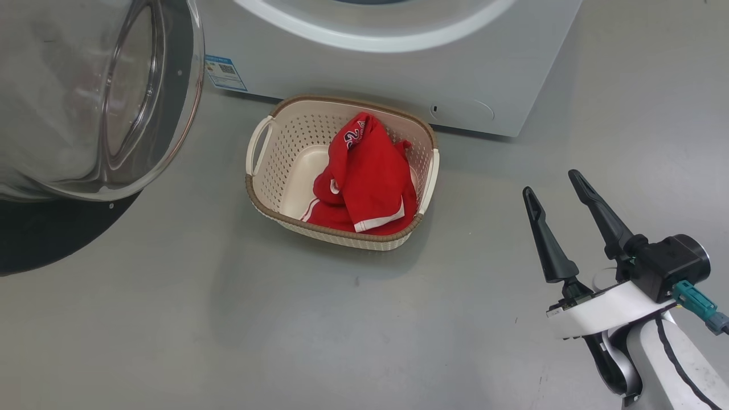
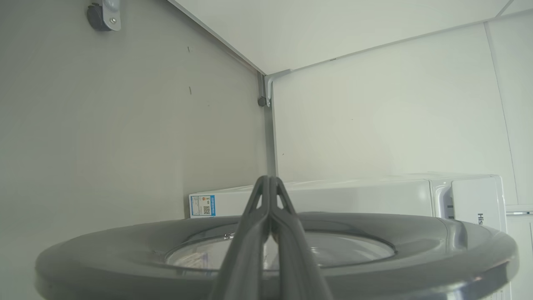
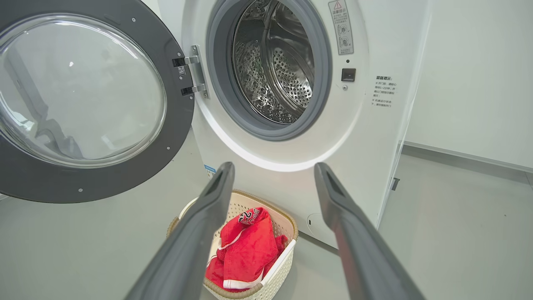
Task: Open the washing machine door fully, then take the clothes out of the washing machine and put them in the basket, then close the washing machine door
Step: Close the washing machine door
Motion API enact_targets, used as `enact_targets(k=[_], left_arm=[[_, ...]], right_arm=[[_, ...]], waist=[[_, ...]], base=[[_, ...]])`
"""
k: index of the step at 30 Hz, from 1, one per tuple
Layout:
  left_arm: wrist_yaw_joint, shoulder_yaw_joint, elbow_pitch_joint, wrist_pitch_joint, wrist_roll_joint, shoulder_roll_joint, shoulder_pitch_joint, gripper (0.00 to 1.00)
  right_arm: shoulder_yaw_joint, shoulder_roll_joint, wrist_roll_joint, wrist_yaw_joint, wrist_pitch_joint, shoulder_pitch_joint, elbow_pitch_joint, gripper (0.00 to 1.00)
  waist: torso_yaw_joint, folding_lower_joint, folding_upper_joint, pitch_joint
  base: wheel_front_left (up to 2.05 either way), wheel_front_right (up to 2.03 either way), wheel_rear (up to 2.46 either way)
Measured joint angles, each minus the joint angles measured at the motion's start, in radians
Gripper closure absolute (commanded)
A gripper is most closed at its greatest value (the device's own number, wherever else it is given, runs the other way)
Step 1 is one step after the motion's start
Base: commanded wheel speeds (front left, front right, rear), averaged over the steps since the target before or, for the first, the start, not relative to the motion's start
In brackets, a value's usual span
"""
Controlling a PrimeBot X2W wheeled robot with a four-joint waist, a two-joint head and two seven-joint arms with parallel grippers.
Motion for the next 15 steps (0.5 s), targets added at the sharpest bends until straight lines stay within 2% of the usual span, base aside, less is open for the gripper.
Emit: enact_targets(k=[15], left_arm=[[-0.006, -0.079, 0.023, 0.143, 0.006, -0.003, 0.057, 1.00]], right_arm=[[0.000, 0.013, 0.002, 0.000, -0.001, 0.000, 0.028, 0.00]], waist=[[-0.002, 0.0000, 0.0000, -0.043]], base=[[0.00, 0.00, 0.00]])
